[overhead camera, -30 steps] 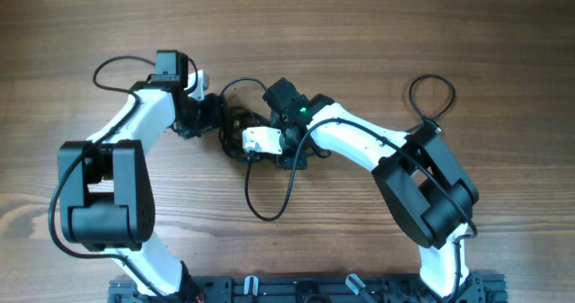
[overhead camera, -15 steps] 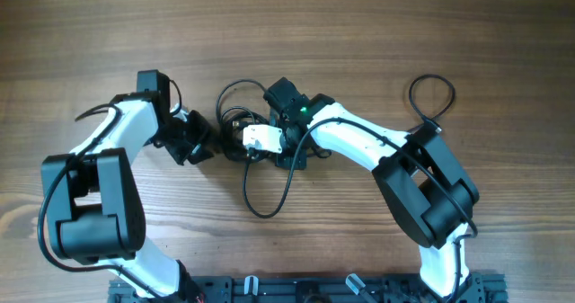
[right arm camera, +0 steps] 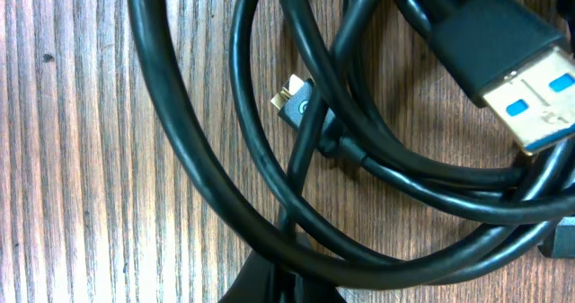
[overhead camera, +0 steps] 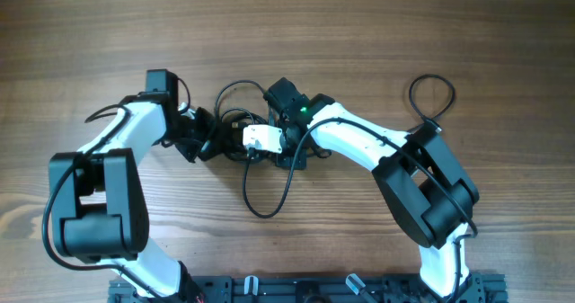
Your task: Untangle cables
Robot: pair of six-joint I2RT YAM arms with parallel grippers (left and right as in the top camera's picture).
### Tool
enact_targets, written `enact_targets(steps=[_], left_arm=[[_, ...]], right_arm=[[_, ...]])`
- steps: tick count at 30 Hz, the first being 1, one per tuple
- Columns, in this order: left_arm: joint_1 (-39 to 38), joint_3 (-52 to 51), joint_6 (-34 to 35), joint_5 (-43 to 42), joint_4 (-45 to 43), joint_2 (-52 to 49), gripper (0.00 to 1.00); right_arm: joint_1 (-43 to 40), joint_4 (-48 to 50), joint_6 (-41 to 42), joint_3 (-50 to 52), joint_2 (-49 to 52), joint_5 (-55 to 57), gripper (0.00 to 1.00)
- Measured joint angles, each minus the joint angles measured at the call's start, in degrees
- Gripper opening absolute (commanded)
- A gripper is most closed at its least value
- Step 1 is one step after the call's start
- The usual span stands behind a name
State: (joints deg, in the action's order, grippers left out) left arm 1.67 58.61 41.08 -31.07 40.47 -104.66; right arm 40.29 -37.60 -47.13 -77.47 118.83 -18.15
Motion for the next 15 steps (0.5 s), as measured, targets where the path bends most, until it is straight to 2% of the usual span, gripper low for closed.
enact_targets(steps=[2,6,12,13,15], left_arm=[[-1.03,0.0,-0.02,1.22,1.01,0.0,0.43],[0.31,0.0,-0.24,1.81,1.55,0.0,0.44],[4.02,0.0,-7.06,-1.46,2.21,0.0,0.45],[3.8,0.0,-7.45,-1.73,2.21,0.0,0.44],[2.58,0.0,-7.82,-1.92,2.29,0.0,0.36]], right_arm=[[0.0,0.0,0.0,0.0,0.0,0.0,0.04],[0.0,0.0,0.61,0.0,0.0,0.02,0.04],[0.0,0.04,0.83,0.0,0.0,0.0,0.04],[0.0,0.07,0.92,0.0,0.0,0.0,0.04],[0.0,0.07,1.07,0.0,0.0,0.0,0.04]])
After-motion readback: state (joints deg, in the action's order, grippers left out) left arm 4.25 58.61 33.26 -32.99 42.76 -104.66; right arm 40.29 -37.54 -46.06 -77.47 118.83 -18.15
